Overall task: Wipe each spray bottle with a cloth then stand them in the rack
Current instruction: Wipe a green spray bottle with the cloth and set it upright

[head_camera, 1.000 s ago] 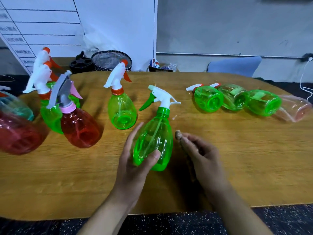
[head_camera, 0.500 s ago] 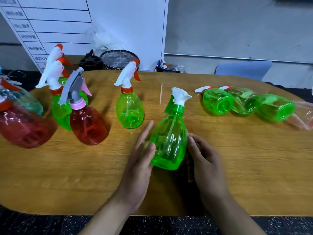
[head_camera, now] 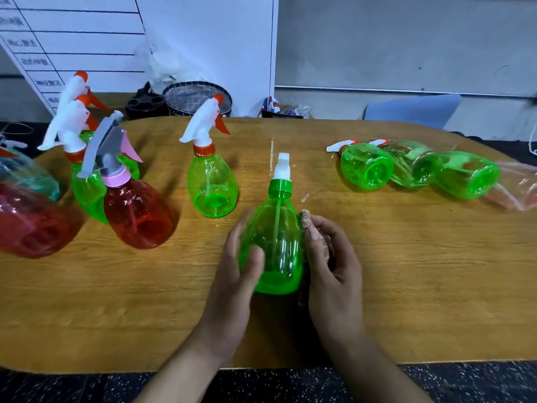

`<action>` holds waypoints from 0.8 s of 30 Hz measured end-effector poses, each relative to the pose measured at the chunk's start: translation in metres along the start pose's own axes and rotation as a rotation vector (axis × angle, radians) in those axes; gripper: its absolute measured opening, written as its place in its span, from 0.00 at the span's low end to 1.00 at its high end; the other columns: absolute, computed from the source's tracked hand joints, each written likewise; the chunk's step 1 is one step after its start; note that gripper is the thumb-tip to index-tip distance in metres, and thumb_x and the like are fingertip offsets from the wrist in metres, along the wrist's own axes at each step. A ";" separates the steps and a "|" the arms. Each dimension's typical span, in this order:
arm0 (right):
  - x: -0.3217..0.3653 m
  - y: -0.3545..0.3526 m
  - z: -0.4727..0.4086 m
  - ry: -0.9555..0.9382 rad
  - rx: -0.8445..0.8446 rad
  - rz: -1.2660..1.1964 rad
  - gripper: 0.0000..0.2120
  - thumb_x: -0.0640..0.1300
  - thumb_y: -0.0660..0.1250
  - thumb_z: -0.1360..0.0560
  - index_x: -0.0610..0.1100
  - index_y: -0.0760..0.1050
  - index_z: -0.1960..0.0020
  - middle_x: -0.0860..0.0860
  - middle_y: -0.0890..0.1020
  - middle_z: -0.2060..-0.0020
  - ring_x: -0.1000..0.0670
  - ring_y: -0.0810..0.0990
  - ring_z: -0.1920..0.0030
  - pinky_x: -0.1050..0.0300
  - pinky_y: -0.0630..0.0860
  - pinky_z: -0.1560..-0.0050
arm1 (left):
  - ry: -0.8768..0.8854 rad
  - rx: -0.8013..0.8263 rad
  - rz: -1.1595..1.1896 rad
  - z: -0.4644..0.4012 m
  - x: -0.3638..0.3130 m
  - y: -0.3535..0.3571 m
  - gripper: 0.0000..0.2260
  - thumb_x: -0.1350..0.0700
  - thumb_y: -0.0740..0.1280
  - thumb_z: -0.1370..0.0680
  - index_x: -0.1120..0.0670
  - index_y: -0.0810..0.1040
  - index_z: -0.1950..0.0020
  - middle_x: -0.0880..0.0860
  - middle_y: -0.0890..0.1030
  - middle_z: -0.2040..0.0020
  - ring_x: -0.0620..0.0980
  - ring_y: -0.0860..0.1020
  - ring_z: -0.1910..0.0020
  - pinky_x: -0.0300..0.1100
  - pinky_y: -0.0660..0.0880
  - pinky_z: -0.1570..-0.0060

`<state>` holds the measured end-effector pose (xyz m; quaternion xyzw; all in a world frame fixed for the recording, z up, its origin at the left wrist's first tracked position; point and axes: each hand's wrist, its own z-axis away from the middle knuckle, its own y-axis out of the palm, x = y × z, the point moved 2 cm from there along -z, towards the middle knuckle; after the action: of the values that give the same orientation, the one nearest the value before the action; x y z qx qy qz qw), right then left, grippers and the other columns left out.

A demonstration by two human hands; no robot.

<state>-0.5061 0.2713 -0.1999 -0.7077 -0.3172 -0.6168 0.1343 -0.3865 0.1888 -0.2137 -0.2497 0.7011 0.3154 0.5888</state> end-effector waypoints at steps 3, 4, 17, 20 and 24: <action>0.000 -0.001 0.001 -0.027 -0.004 0.026 0.09 0.42 0.65 0.16 0.45 0.81 0.39 0.49 0.86 0.46 0.52 0.85 0.45 0.59 0.79 0.46 | 0.034 0.001 -0.085 0.001 -0.003 0.001 0.44 0.43 0.80 0.28 0.47 0.64 0.17 0.50 0.77 0.24 0.51 0.76 0.25 0.56 0.73 0.25; -0.001 -0.001 0.002 -0.025 0.002 0.025 0.09 0.42 0.65 0.16 0.46 0.81 0.39 0.49 0.86 0.45 0.50 0.85 0.44 0.58 0.80 0.45 | 0.042 -0.005 -0.076 0.001 -0.004 0.002 0.41 0.47 0.79 0.28 0.47 0.65 0.18 0.50 0.78 0.26 0.51 0.77 0.26 0.57 0.73 0.25; -0.007 -0.001 -0.005 0.058 -0.005 -0.011 0.09 0.43 0.65 0.16 0.43 0.82 0.41 0.48 0.87 0.48 0.52 0.85 0.46 0.60 0.79 0.47 | 0.019 -0.066 0.056 -0.003 -0.002 0.000 0.29 0.41 0.67 0.20 0.40 0.68 0.18 0.47 0.72 0.20 0.51 0.69 0.20 0.65 0.63 0.21; -0.007 -0.001 -0.004 0.059 -0.017 -0.002 0.09 0.43 0.65 0.16 0.43 0.82 0.41 0.48 0.87 0.48 0.53 0.85 0.47 0.62 0.79 0.48 | 0.028 -0.049 0.041 -0.004 0.001 -0.001 0.22 0.44 0.64 0.17 0.35 0.70 0.22 0.45 0.73 0.21 0.49 0.71 0.21 0.64 0.65 0.21; -0.008 -0.001 0.000 0.056 -0.020 0.005 0.09 0.44 0.65 0.16 0.43 0.82 0.40 0.48 0.87 0.48 0.52 0.84 0.46 0.60 0.79 0.48 | 0.000 -0.056 0.101 -0.007 0.000 -0.001 0.21 0.43 0.61 0.18 0.33 0.73 0.24 0.47 0.72 0.20 0.52 0.69 0.20 0.66 0.64 0.22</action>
<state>-0.5070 0.2699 -0.2078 -0.6922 -0.3054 -0.6393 0.1377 -0.3907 0.1832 -0.2135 -0.2305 0.7037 0.3640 0.5649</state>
